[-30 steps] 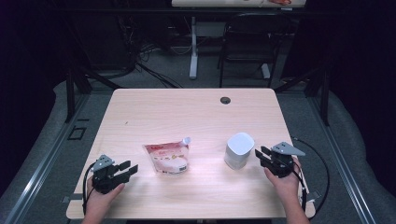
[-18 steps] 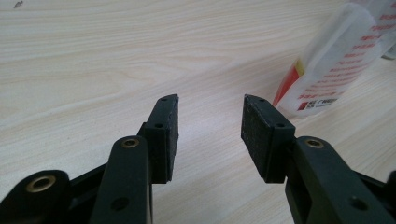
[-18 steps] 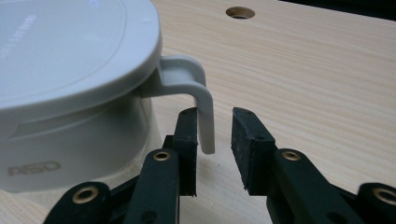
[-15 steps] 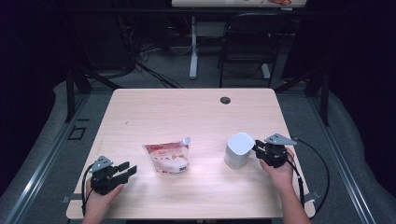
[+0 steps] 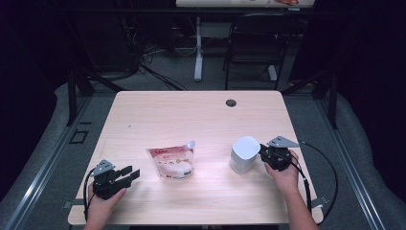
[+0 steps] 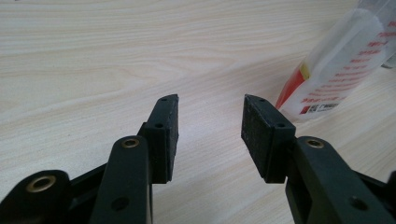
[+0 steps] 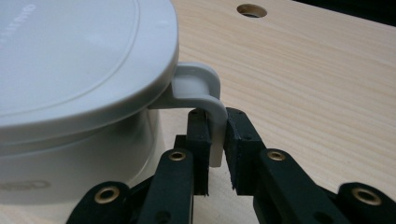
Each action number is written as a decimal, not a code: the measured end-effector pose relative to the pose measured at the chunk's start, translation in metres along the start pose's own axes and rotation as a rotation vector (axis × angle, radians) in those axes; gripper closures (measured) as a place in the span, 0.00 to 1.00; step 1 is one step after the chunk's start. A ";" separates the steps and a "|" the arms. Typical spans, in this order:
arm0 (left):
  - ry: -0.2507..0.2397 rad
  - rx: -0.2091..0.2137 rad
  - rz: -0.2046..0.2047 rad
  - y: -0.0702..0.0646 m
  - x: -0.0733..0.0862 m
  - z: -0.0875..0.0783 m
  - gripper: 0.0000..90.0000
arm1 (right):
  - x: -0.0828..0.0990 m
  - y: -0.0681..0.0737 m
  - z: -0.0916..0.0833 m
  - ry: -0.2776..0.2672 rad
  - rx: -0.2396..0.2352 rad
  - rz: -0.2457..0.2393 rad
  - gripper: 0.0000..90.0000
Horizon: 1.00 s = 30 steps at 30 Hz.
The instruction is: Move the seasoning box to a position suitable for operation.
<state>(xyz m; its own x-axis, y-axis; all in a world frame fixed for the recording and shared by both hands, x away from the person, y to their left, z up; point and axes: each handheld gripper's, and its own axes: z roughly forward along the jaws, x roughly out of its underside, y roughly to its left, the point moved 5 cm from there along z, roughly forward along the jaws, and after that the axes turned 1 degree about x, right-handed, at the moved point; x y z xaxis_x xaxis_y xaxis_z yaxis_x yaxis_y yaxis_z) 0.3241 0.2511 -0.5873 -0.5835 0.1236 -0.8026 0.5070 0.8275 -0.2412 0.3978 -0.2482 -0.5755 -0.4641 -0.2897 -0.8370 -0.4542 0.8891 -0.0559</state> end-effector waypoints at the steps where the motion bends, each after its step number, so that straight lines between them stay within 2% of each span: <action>1: 0.000 -0.002 0.002 0.000 0.000 0.000 0.63 | 0.002 0.002 -0.004 0.007 -0.012 0.013 0.90; 4: -0.002 0.000 0.007 -0.001 -0.001 -0.001 0.63 | 0.003 0.003 -0.007 0.005 -0.015 0.015 0.91; 9: -0.011 0.000 0.012 -0.001 -0.002 -0.003 0.63 | 0.007 0.010 -0.017 0.037 -0.016 -0.006 0.92; 17: -0.021 0.000 0.014 -0.001 -0.004 -0.005 0.63 | 0.016 0.028 -0.036 0.066 -0.002 -0.011 0.93; 28: -0.025 -0.005 0.014 0.000 -0.005 -0.008 0.63 | 0.021 0.039 -0.044 0.053 0.010 0.043 0.93; 30: -0.034 -0.004 0.009 0.001 -0.005 -0.008 0.63 | 0.022 0.041 -0.046 0.063 0.015 0.047 0.93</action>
<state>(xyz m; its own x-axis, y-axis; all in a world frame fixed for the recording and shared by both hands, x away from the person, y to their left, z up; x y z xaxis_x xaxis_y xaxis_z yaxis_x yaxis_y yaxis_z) 0.3222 0.2553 -0.5790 -0.5572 0.1126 -0.8227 0.5099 0.8284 -0.2319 0.3343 -0.2344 -0.5714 -0.5320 -0.2693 -0.8028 -0.4201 0.9071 -0.0259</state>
